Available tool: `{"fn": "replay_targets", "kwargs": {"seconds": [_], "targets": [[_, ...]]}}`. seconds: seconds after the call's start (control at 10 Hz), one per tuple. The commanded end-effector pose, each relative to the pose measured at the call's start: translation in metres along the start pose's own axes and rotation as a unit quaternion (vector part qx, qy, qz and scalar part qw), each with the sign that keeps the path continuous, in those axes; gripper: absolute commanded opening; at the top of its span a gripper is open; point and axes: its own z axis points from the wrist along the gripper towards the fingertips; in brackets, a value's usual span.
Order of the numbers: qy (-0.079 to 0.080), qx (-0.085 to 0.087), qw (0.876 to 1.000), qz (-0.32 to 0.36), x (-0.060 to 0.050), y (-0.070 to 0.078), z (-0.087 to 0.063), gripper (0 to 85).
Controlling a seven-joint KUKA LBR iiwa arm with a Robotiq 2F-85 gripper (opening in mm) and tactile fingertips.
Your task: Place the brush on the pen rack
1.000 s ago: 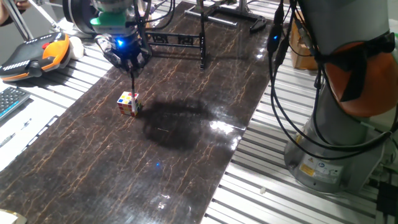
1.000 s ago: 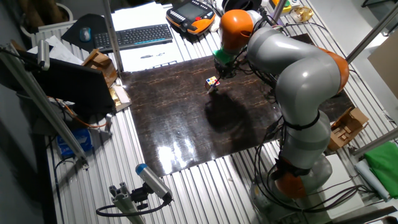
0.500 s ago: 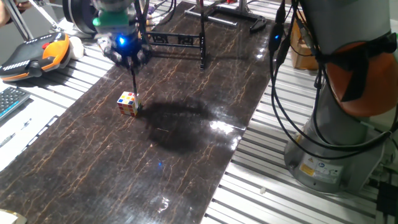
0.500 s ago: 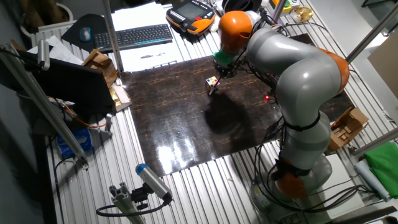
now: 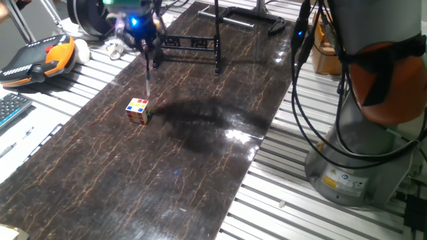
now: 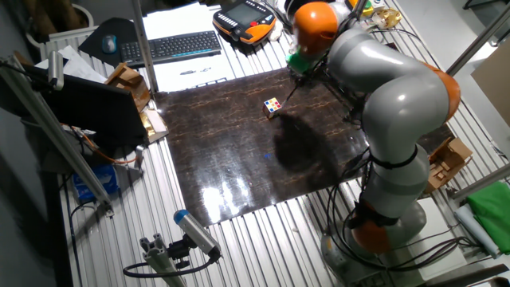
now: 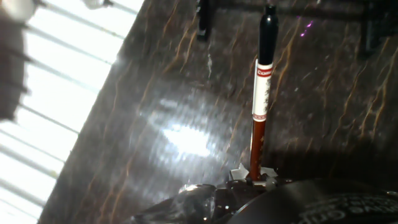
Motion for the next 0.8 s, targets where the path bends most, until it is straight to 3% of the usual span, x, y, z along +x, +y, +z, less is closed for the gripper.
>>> {"fn": "replay_targets", "kwargs": {"seconds": [0.0,0.2,0.7], "targets": [[-0.004,-0.001,1.0,-0.003,-0.014,-0.007,-0.001,0.7],[-0.018,0.0,1.0,-0.01,-0.028,-0.014,-0.007,0.7],[-0.027,-0.002,0.999,-0.032,-0.053,-0.024,-0.011,0.7]]}}
